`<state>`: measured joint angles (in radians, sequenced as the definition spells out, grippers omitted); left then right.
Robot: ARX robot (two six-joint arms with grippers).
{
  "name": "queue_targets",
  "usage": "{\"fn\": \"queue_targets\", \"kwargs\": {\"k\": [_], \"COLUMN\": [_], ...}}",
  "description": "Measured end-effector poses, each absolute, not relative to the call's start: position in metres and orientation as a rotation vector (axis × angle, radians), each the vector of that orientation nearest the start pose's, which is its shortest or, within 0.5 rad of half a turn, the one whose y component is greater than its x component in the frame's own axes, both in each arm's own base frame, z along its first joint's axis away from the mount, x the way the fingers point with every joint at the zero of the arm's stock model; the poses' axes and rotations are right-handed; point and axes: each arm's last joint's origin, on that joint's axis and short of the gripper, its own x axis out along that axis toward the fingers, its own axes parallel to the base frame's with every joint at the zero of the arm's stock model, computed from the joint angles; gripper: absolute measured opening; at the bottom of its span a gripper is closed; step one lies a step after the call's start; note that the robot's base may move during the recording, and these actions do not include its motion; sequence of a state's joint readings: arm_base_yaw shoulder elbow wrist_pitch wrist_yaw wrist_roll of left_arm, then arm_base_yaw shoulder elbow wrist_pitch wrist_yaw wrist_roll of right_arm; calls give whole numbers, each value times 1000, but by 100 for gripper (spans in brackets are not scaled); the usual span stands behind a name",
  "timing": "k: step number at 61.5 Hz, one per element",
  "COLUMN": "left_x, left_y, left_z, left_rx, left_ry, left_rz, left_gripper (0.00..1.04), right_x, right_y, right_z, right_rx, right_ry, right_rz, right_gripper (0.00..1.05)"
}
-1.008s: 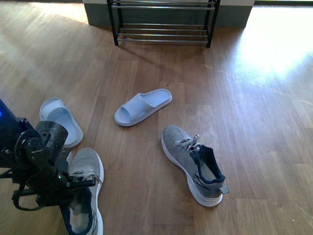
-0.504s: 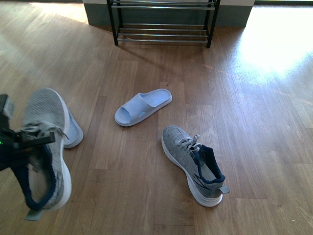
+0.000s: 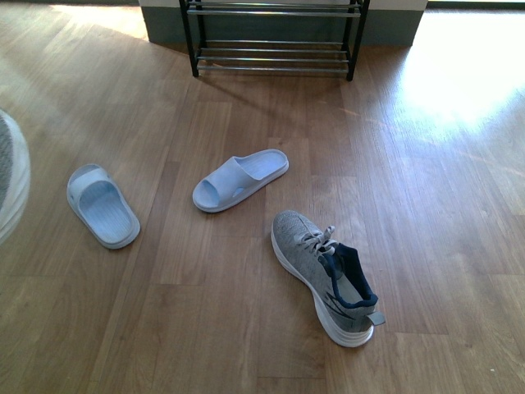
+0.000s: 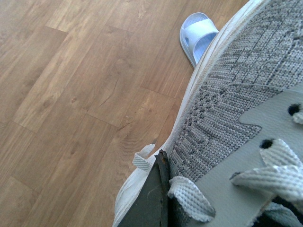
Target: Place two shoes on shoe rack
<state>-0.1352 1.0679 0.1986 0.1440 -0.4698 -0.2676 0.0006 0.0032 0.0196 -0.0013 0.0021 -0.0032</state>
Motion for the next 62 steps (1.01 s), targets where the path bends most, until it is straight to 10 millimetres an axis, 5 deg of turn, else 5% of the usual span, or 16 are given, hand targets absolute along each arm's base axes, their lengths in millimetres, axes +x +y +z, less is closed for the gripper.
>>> {"fn": "queue_targets", "kwargs": {"k": [16, 62], "left_x": [120, 118], "left_y": [-4, -1], "left_z": [144, 146], "left_rx": [-108, -78], "left_ry": [477, 427], "left_rz": [493, 513], "left_gripper": [2, 2], "right_x": [97, 97], "right_y": [0, 0], "right_z": [170, 170], "right_rx": [-4, -3], "right_ry": [-15, -15], "right_rz": [-2, -2], "right_gripper": [96, 96]}}
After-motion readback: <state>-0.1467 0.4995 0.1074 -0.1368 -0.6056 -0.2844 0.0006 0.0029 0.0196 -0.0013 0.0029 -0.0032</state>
